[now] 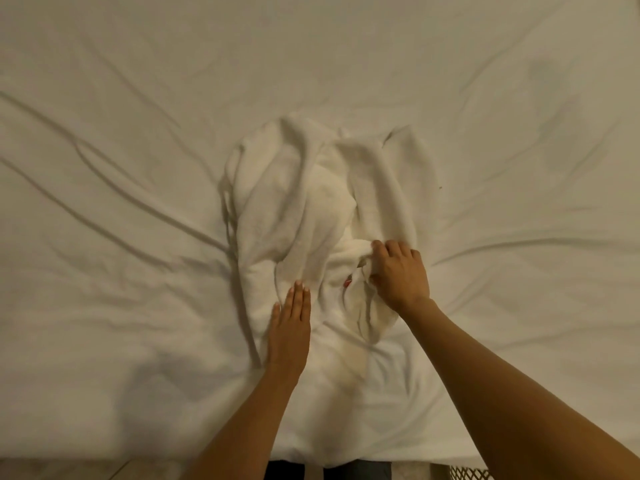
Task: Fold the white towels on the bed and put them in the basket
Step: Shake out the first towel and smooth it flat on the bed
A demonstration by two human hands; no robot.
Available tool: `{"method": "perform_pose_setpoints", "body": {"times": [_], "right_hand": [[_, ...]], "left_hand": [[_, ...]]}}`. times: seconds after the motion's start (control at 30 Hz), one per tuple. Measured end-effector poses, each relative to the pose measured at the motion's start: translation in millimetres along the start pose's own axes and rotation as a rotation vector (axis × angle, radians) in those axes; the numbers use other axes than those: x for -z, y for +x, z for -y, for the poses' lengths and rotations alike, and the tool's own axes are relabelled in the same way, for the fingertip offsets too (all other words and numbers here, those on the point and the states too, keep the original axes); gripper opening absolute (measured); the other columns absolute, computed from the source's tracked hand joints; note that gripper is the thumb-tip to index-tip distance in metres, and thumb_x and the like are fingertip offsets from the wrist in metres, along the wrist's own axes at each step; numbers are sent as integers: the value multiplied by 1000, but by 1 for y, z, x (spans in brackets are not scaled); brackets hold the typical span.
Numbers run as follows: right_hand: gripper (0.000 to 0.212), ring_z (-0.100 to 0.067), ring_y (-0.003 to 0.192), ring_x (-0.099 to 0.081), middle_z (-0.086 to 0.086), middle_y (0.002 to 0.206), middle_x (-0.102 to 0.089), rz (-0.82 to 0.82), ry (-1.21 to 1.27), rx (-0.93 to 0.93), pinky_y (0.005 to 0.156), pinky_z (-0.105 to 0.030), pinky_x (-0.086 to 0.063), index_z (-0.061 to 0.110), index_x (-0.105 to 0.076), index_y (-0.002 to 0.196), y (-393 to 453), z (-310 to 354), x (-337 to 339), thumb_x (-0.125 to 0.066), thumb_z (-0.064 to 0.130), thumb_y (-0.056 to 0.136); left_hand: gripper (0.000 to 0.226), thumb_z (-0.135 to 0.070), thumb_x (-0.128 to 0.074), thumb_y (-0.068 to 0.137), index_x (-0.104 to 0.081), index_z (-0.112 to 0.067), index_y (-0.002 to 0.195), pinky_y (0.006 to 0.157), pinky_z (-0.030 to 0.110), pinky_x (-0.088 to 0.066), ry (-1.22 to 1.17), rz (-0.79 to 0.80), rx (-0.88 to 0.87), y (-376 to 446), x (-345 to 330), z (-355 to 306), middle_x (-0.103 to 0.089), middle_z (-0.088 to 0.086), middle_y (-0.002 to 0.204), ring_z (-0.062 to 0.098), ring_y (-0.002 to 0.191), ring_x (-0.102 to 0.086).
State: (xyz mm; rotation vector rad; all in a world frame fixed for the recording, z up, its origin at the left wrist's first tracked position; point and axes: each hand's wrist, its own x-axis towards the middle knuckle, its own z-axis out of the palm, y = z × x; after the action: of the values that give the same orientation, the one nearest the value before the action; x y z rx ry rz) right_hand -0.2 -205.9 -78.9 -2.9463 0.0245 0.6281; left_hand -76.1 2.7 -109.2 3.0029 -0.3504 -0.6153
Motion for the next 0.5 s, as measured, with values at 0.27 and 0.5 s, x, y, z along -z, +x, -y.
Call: {"method": "perform_pose_setpoints", "body": {"times": [0.27, 0.5], "right_hand": [[29, -29, 85, -53, -8, 89, -58, -55, -52, -5, 79, -36, -44, 10, -60, 89, -25, 19, 2, -74, 27, 70], [14, -30, 75, -57, -7, 74, -59, -168, 40, -14, 70, -38, -50, 9, -62, 74, -35, 23, -4, -66, -1, 65]], "left_hand": [[64, 11, -88, 41, -74, 0, 102, 67, 27, -63, -165, -54, -39, -5, 5, 14, -74, 16, 106, 23, 93, -75], [65, 14, -90, 36, -75, 1, 98, 60, 28, -62, -272, -118, -52, -32, 0, 25, -77, 13, 97, 21, 83, -76]]}}
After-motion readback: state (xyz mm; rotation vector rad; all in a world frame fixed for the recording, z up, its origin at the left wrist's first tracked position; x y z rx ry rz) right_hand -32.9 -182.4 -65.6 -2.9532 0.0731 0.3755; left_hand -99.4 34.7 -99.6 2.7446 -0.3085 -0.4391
